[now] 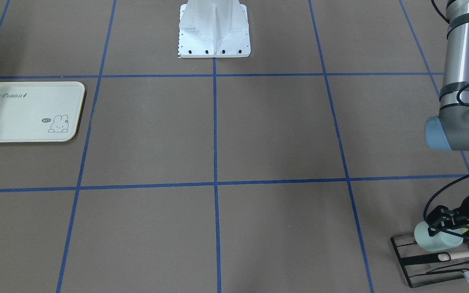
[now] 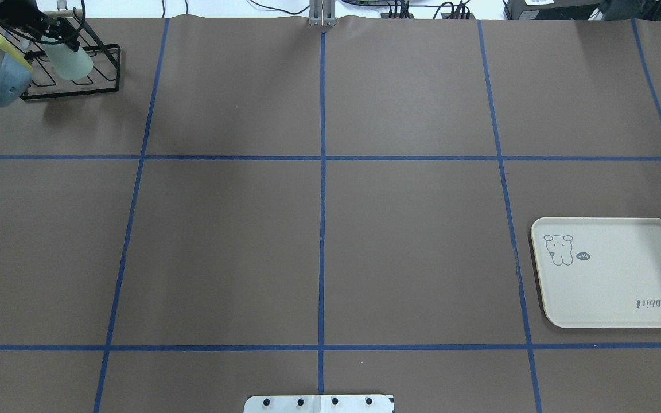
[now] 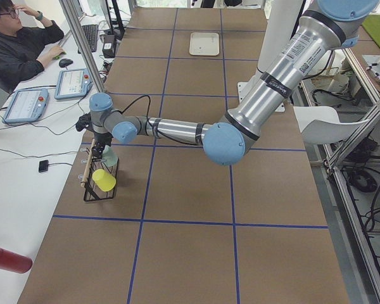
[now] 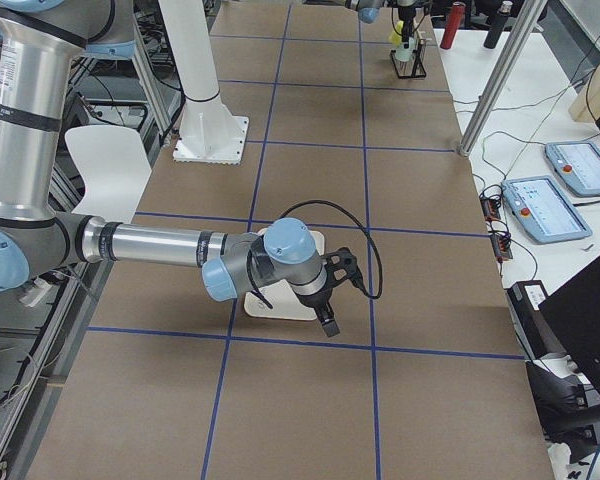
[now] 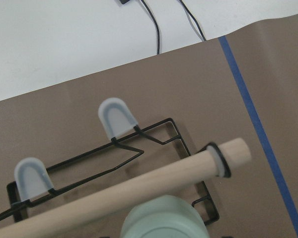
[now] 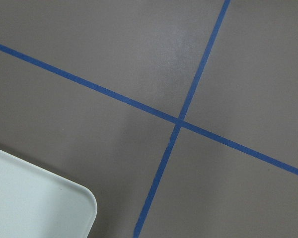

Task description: Left arm grabs green cup and hands to right arm on tray

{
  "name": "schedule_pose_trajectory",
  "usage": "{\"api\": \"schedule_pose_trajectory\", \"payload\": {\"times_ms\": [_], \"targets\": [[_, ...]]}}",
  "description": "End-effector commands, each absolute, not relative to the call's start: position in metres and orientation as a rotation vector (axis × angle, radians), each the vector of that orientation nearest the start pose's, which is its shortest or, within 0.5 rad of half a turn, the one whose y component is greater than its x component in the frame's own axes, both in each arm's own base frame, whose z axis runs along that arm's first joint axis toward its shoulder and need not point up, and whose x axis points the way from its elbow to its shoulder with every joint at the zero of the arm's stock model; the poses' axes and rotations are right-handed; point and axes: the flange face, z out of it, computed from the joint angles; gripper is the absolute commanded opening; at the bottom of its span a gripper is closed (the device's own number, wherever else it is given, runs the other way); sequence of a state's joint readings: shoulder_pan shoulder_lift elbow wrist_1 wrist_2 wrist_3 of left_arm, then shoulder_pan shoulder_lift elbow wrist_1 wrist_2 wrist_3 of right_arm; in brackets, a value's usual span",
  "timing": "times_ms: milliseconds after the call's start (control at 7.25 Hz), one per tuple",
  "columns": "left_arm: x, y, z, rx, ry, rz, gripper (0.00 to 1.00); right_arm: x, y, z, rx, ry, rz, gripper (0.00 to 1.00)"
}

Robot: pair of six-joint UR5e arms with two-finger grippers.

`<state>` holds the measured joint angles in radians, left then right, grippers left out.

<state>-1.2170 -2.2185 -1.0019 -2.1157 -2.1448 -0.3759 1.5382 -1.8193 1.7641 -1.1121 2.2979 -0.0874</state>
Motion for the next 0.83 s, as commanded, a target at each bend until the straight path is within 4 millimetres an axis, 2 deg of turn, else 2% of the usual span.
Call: {"api": "schedule_pose_trajectory", "payload": {"times_ms": [0, 276, 414, 690], "targets": [[0.195, -0.755, 0.481, 0.369, 0.736, 0.161, 0.51, 0.054, -0.41, 0.625, 0.406, -0.708, -0.26, 1.0], [0.194, -0.755, 0.48, 0.371, 0.737, 0.159, 0.09, 0.054, -0.41, 0.625, 0.403, -0.709, -0.252, 1.0], [0.191, -0.755, 0.478, 0.376, 0.738, 0.156, 0.0, 0.054, -0.41, 0.625, 0.403, -0.711, -0.251, 1.0], [0.178, -0.758, 0.462, 0.403, 0.752, 0.146, 0.0, 0.054, -0.41, 0.625, 0.402, -0.712, -0.251, 1.0]]}}
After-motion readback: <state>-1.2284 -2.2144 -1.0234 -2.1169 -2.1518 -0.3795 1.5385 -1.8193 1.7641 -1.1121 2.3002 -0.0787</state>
